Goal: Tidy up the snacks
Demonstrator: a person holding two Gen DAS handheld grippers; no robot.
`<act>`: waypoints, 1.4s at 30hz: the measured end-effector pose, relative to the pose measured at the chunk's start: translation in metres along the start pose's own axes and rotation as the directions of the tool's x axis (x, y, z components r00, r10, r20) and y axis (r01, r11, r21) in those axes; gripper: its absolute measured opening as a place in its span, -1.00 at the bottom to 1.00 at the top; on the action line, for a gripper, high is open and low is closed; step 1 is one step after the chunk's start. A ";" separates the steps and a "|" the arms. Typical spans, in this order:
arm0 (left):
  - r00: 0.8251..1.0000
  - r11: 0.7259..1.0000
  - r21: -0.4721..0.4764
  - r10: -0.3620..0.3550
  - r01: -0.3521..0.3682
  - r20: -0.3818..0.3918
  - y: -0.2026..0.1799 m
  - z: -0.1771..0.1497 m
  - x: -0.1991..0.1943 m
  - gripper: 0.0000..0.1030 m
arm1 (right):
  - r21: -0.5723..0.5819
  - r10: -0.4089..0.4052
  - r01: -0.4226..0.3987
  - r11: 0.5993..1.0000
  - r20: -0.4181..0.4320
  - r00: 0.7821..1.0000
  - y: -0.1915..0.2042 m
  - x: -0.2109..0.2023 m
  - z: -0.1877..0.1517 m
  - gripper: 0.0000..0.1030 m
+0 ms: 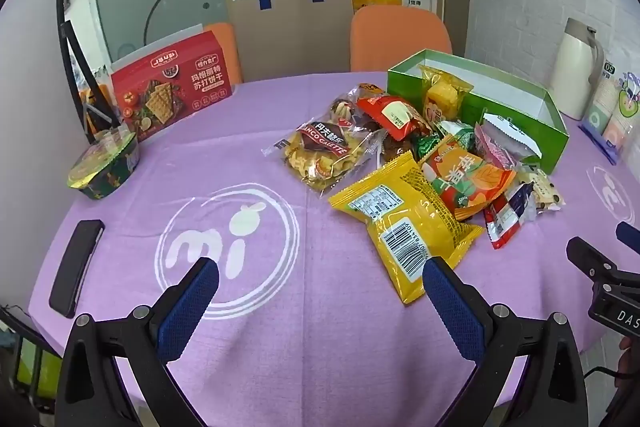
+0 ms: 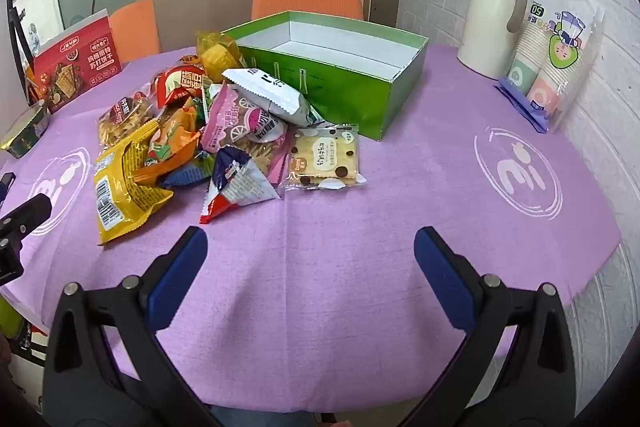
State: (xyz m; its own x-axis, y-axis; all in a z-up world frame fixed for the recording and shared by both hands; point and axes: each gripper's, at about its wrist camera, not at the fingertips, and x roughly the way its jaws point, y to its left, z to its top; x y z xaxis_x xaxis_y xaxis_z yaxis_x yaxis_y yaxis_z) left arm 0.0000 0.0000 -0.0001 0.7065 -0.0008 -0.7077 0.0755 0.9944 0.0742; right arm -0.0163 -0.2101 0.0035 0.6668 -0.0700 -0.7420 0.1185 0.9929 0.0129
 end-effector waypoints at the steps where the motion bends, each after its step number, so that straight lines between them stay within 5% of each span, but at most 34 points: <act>1: 1.000 1.000 0.000 -0.001 0.001 -0.002 0.000 0.000 0.000 1.00 | -0.001 -0.001 0.001 1.000 -0.002 1.000 -0.001 0.000 0.000 1.00; 42: 0.999 0.999 -0.031 -0.025 0.025 -0.024 0.000 -0.001 0.014 1.00 | -0.007 0.005 -0.005 1.000 -0.019 1.000 0.005 0.014 0.003 1.00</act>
State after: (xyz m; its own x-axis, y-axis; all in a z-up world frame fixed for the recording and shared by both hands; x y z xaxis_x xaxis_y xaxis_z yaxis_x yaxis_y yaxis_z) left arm 0.0090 0.0004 -0.0104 0.6870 -0.0236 -0.7262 0.0713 0.9968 0.0351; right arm -0.0044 -0.2068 -0.0045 0.6533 -0.0633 -0.7545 0.1100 0.9939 0.0118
